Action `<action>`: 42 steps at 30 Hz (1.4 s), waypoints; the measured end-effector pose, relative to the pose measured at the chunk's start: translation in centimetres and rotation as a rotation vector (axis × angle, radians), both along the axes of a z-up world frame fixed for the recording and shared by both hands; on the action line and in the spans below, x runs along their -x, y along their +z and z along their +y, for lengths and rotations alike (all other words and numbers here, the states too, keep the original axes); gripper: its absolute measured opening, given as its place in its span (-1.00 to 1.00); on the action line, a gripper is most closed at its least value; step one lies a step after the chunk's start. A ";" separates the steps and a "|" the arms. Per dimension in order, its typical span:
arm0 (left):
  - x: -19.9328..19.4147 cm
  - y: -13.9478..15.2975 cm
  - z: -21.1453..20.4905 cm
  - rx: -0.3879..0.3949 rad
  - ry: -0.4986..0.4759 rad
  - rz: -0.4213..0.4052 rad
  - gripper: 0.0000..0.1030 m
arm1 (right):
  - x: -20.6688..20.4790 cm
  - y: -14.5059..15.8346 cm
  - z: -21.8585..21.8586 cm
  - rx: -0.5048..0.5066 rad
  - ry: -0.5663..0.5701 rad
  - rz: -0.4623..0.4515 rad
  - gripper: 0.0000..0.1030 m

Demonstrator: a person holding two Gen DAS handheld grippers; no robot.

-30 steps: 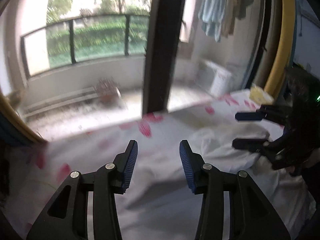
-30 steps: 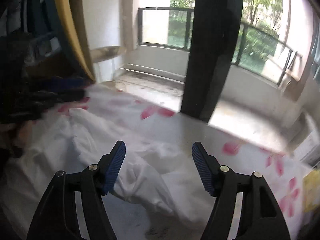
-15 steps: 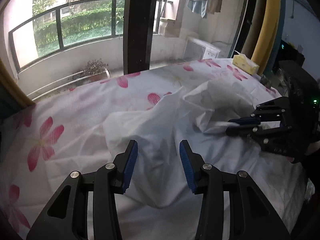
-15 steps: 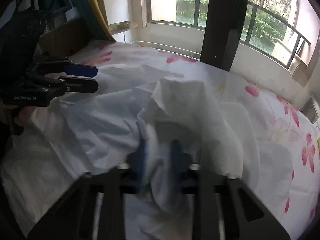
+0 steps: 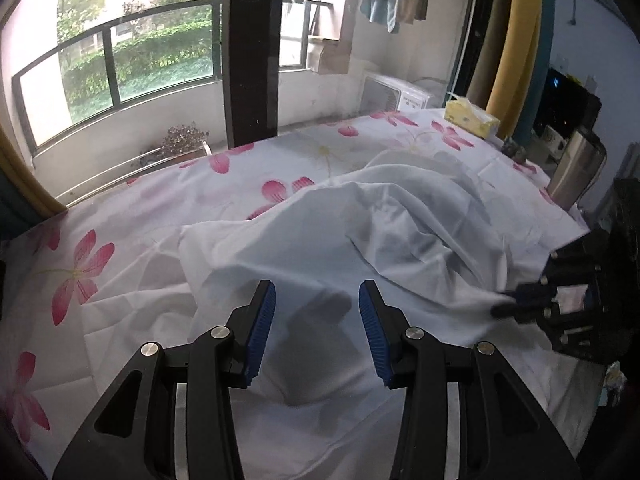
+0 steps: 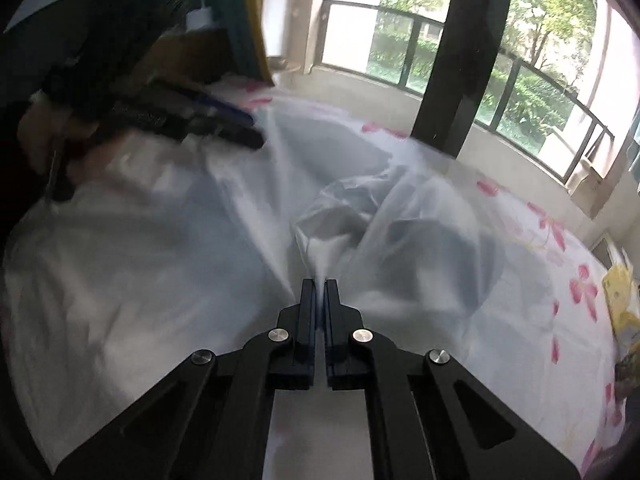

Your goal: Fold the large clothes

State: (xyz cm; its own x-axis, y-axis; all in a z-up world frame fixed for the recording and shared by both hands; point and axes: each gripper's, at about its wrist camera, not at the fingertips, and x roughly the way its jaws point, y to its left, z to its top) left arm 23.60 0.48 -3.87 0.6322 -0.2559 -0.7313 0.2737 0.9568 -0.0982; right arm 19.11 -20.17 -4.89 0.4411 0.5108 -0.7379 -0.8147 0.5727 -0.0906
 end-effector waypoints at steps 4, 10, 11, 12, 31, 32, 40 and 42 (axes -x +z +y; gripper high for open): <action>0.4 -0.9 -0.6 -0.025 -0.003 0.024 -0.11 | 1.5 -1.0 -0.4 0.018 0.018 0.060 -0.92; 1.4 -1.9 -0.5 -0.027 0.007 0.057 -0.11 | 3.3 -0.4 -0.6 0.044 0.071 0.067 -0.88; 1.6 -1.9 -0.5 -0.024 0.008 0.058 -0.11 | 3.5 -0.2 -0.7 0.042 0.079 0.067 -0.88; 1.7 -1.9 -0.4 -0.021 0.010 0.058 -0.11 | 3.6 0.1 -1.0 0.036 0.088 0.067 -0.86; 4.9 -1.5 2.4 0.061 0.051 0.068 -0.11 | -3.6 1.8 2.6 -0.089 -0.016 -0.004 -0.11; 5.0 -1.2 2.8 0.069 0.060 0.056 -0.11 | -4.0 1.4 3.1 -0.094 -0.009 0.010 -0.11; 4.5 0.1 2.7 0.071 0.043 -0.023 -0.11 | -3.2 -1.0 4.4 -0.041 0.083 0.095 -0.75; 3.9 -0.2 2.4 0.062 0.041 -0.017 -0.11 | -2.3 -1.0 4.3 -0.011 0.121 0.091 -0.76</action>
